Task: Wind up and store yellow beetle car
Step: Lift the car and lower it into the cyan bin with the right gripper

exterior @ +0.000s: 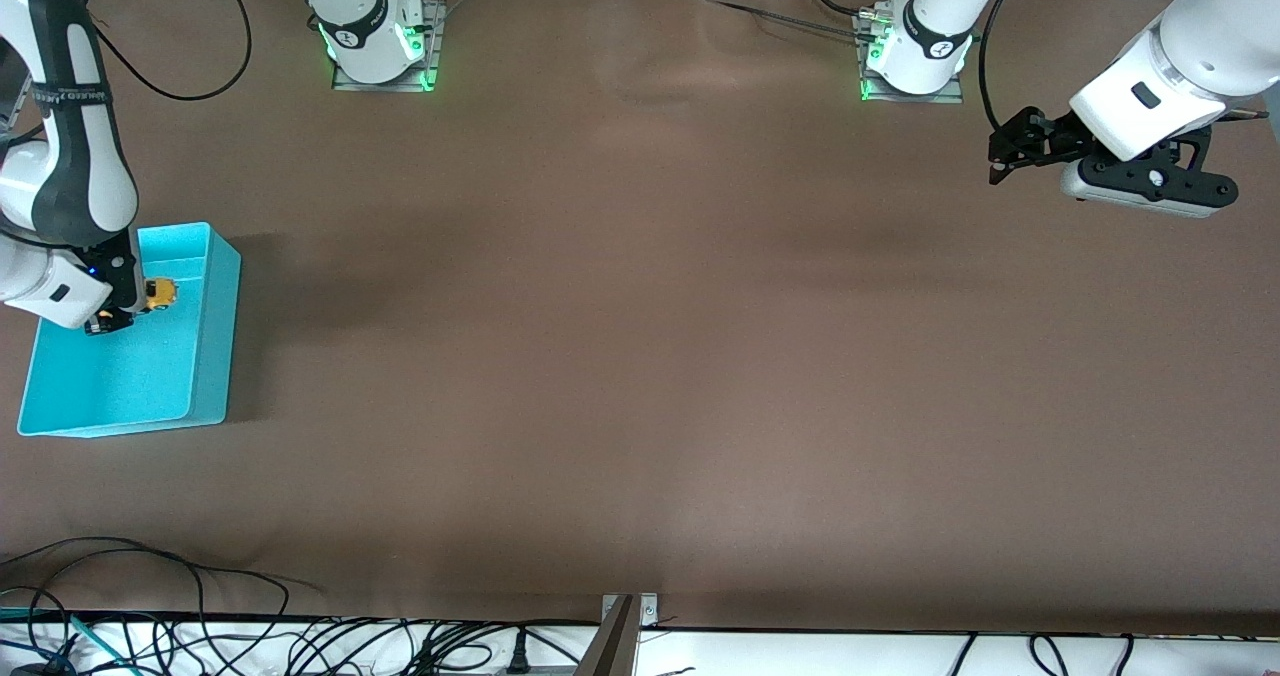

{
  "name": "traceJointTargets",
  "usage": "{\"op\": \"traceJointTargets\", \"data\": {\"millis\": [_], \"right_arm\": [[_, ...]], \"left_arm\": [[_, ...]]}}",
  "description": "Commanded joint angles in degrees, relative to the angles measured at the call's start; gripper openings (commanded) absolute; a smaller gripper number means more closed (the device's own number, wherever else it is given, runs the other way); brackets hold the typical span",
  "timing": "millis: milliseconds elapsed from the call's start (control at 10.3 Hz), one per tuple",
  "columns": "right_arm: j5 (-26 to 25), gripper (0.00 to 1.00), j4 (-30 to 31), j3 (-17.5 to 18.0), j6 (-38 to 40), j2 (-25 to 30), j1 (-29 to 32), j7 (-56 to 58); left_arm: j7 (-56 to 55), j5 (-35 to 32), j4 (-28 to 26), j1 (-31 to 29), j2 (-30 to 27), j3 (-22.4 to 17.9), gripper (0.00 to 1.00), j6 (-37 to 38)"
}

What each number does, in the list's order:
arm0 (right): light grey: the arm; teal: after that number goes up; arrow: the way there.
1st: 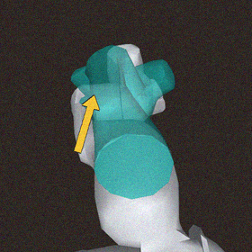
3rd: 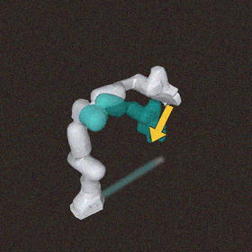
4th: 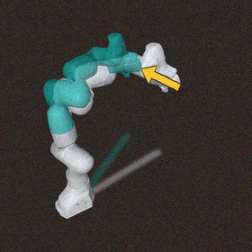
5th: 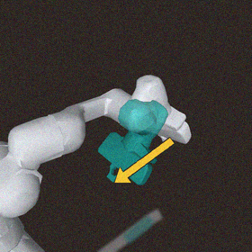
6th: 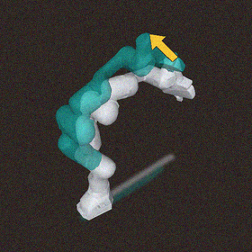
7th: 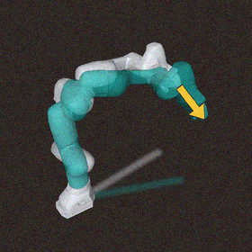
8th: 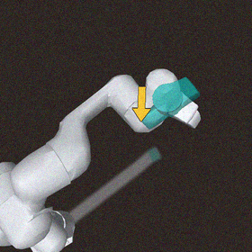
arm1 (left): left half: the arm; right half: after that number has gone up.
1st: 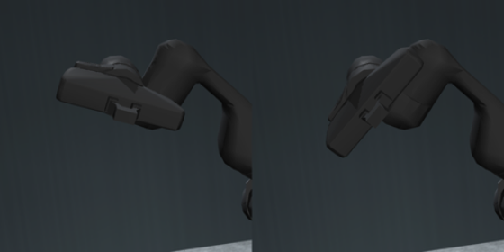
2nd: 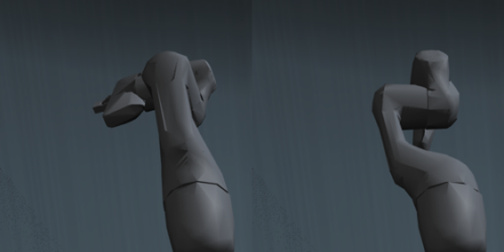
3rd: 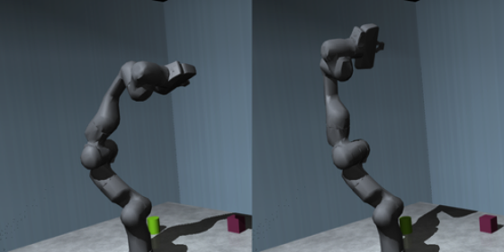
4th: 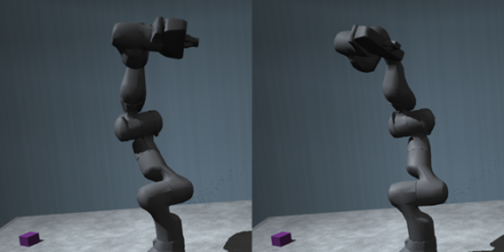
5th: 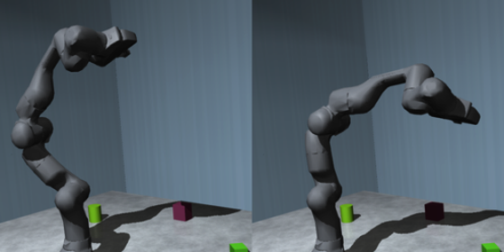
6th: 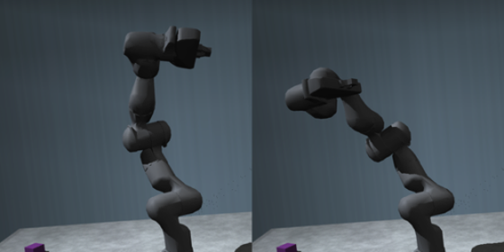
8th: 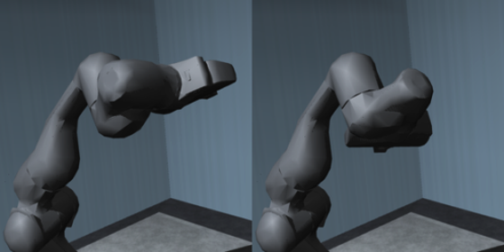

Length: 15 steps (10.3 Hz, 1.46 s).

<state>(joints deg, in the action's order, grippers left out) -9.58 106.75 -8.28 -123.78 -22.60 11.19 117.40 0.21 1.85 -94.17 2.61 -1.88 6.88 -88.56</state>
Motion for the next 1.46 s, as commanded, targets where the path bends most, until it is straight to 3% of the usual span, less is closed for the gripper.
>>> {"op": "traceJointTargets", "data": {"millis": [0,778,1362], "right_arm": [[-0.6,0.00,-0.9,0.6,-3.4,-2.7,2.9,2.5],[0.3,0.00,-0.9,1.1,-12.0,-8.9,6.3,6.9],[6.2,0.00,-2.2,1.1,-14.7,-12.3,6.5,13.6]], "left_arm": [[-0.3,1.0,0.7,0.2,-0.4,-0.2,1.00,1.2],[-0.6,1.0,0.7,0.2,-0.4,0.0,1.00,1.2],[-0.6,0.9,0.7,0.2,-0.5,0.1,1.00,1.3]]}}
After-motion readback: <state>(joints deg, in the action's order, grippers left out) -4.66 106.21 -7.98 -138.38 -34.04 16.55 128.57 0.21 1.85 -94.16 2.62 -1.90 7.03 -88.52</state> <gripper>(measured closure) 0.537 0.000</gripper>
